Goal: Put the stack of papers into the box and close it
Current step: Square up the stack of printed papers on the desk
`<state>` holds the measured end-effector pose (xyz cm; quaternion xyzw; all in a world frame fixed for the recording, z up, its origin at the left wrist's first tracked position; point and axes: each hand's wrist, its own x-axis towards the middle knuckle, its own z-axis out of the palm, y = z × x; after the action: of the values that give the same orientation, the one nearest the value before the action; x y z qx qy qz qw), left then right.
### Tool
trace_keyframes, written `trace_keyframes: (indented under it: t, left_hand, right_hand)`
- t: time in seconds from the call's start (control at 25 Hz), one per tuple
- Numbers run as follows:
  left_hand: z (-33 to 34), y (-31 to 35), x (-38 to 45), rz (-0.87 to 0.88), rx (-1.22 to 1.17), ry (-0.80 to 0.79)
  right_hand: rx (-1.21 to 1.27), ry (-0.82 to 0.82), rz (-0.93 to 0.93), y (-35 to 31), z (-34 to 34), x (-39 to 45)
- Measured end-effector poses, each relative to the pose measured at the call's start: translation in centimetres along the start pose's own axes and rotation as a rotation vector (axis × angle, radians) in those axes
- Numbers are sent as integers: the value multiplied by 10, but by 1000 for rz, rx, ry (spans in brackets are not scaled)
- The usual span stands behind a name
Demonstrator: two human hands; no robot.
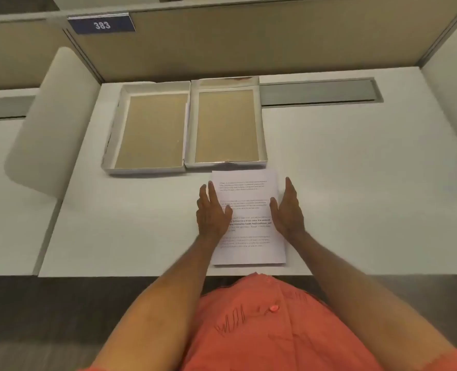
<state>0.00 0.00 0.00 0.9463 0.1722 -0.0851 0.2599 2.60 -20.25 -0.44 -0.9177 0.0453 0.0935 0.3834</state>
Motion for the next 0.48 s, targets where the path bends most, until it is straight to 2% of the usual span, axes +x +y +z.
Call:
trace_keyframes:
  t: [0.12,0.28,0.48]
  left_hand:
    - [6,-7,1,-130,-66,-66]
    - [15,-20,2,-226,-134,-123]
    - [16,-24,14,-288,-122,-173]
  right_hand:
    - [136,33,137,7,9,-4]
    - [383,26,415,12,21,-11]
    - [463,-70,564,16,18,8]
